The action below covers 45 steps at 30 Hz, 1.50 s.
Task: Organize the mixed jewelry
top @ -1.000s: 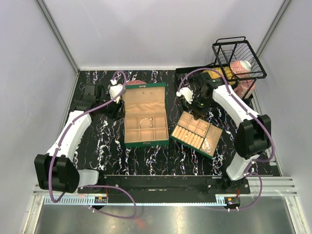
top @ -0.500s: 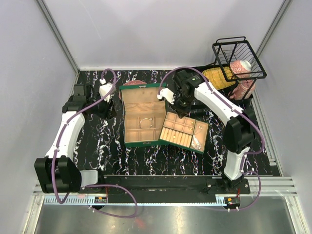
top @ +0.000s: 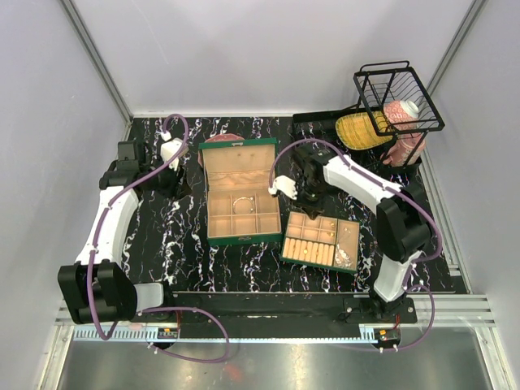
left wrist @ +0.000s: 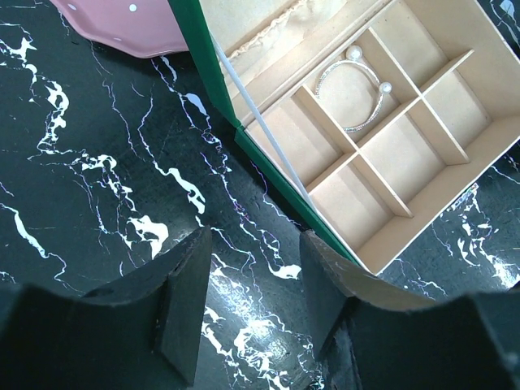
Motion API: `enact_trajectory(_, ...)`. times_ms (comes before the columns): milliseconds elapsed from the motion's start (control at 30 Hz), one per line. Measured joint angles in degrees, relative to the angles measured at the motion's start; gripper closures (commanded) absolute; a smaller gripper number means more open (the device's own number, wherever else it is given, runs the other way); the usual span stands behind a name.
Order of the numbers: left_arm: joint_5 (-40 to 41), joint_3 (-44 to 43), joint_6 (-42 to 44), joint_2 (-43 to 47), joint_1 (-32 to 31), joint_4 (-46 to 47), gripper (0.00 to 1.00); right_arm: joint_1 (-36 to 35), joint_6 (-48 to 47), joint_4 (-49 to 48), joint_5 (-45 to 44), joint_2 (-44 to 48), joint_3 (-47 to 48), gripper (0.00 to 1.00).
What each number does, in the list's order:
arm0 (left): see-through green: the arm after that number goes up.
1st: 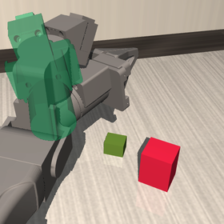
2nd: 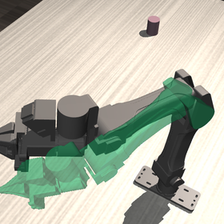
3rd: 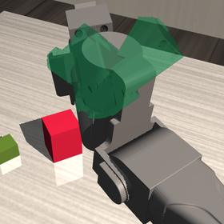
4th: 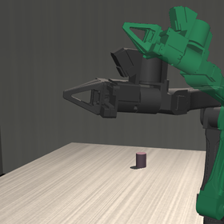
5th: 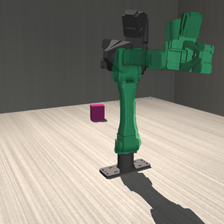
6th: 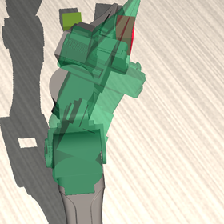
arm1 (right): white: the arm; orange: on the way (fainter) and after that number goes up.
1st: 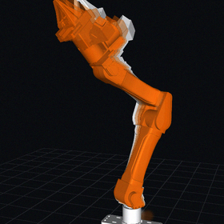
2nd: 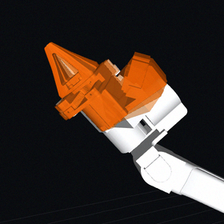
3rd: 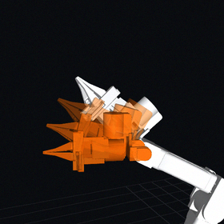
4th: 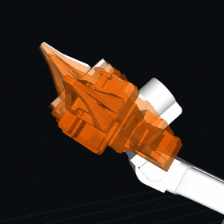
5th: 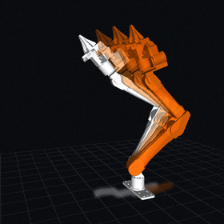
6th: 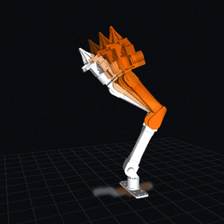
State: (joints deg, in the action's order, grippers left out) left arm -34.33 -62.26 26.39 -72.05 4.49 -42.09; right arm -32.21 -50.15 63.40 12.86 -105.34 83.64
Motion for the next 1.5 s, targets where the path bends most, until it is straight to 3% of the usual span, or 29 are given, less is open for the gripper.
enact_trajectory(367, -0.5, 0.0, -0.1, 0.0, 0.9, -0.3, 0.50, 0.0, -3.7, -9.4, -1.9, 9.6, -13.9, 1.00)
enact_trajectory(900, -0.8, 0.0, -0.1, 0.0, 0.9, -0.5, 0.50, 2.8, -5.7, -18.1, -3.0, 6.4, -18.7, 1.00)
enact_trajectory(1500, -1.2, 0.0, 0.1, 0.0, 1.0, -0.7, 0.50, 2.9, -3.6, -20.3, -5.2, 3.9, -17.8, 0.65)
